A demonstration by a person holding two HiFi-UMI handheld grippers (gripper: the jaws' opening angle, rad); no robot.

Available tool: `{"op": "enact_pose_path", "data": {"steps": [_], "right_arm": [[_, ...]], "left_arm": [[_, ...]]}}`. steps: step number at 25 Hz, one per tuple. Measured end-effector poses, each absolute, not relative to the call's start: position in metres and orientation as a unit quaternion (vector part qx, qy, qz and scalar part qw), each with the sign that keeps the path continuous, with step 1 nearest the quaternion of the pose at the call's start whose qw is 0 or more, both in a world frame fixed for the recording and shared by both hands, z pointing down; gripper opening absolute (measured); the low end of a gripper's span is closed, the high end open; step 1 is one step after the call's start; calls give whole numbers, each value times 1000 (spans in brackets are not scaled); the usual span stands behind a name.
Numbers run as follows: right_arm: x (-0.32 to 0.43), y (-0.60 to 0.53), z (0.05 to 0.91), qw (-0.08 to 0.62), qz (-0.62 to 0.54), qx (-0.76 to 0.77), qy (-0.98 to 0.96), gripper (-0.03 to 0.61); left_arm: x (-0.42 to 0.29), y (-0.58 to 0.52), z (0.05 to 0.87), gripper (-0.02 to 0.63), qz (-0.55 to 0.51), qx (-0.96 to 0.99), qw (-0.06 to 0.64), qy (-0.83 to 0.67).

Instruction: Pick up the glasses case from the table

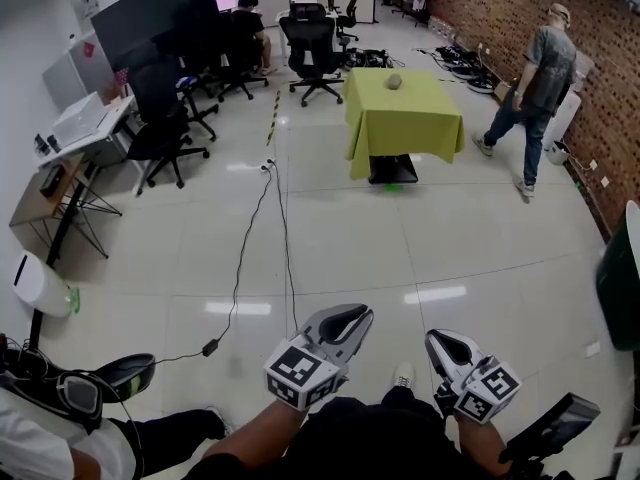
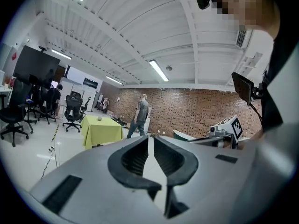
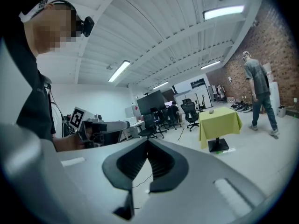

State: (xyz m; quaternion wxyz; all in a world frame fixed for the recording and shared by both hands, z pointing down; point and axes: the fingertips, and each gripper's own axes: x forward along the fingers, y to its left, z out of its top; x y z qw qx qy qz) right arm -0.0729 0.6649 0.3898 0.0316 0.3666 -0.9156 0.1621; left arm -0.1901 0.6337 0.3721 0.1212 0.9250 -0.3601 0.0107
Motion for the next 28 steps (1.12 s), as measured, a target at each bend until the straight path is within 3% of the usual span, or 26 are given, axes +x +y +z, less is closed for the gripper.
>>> {"op": "enact_pose_path", "data": {"steps": [28], "right_arm": [[16, 537, 394, 14, 156, 314, -936, 2]], "left_arm": [[-98, 520, 367, 43, -5, 904, 121, -409]]}}
